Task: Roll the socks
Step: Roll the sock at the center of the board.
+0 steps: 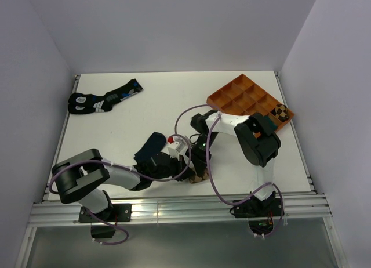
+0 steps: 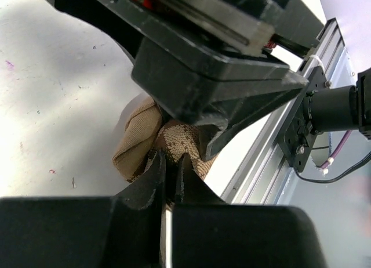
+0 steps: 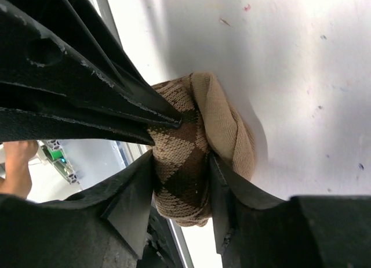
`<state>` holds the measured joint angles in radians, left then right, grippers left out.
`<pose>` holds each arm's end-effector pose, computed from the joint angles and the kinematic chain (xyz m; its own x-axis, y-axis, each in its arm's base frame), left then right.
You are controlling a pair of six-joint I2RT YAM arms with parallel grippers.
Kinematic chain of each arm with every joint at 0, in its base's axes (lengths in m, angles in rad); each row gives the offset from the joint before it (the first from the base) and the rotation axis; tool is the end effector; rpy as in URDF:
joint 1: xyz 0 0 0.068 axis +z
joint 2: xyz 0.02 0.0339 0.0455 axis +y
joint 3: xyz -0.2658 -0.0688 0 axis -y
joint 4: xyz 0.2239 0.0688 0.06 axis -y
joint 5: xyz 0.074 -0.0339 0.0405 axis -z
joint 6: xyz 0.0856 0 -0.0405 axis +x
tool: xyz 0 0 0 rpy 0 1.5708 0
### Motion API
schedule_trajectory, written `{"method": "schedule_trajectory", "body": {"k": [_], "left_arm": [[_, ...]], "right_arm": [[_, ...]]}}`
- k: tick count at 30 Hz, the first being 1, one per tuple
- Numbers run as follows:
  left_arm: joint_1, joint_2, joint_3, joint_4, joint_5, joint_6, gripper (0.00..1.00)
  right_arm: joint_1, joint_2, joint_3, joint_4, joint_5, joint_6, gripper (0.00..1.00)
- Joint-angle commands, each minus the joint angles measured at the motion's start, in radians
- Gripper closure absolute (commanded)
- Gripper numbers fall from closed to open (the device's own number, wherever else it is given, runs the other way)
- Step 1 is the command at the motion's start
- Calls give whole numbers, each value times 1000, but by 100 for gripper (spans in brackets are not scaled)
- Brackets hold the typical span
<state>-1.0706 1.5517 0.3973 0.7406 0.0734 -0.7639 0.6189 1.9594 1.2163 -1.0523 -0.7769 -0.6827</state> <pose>0.1414 -0.2718 0.1347 -0.7669 -0.0353 -0.6408 0.5218 0.5469 -0.6547 0.2064 0.2207 0.1205 -0.4353 -0.8624 -0.2584 -0.7233 0.1641 0.6708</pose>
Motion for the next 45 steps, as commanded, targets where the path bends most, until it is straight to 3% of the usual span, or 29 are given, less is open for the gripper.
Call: {"method": "schedule_trajectory", "body": {"k": [1, 10, 25, 35, 45], "left_arm": [[-3, 56, 11, -79, -1, -5, 100], [0, 140, 63, -132, 20, -23, 100], [70, 185, 98, -188, 109, -51, 100], [98, 248, 170, -254, 166, -51, 100], [112, 285, 255, -323, 212, -43, 100]], "right_arm": [[-10, -13, -31, 155, 136, -9, 51], [-47, -122, -57, 189, 116, -8, 38], [-199, -381, -135, 268, 119, -9, 37], [-229, -779, -401, 393, 211, -130, 36], [-214, -1056, -623, 428, 246, -325, 31]]}}
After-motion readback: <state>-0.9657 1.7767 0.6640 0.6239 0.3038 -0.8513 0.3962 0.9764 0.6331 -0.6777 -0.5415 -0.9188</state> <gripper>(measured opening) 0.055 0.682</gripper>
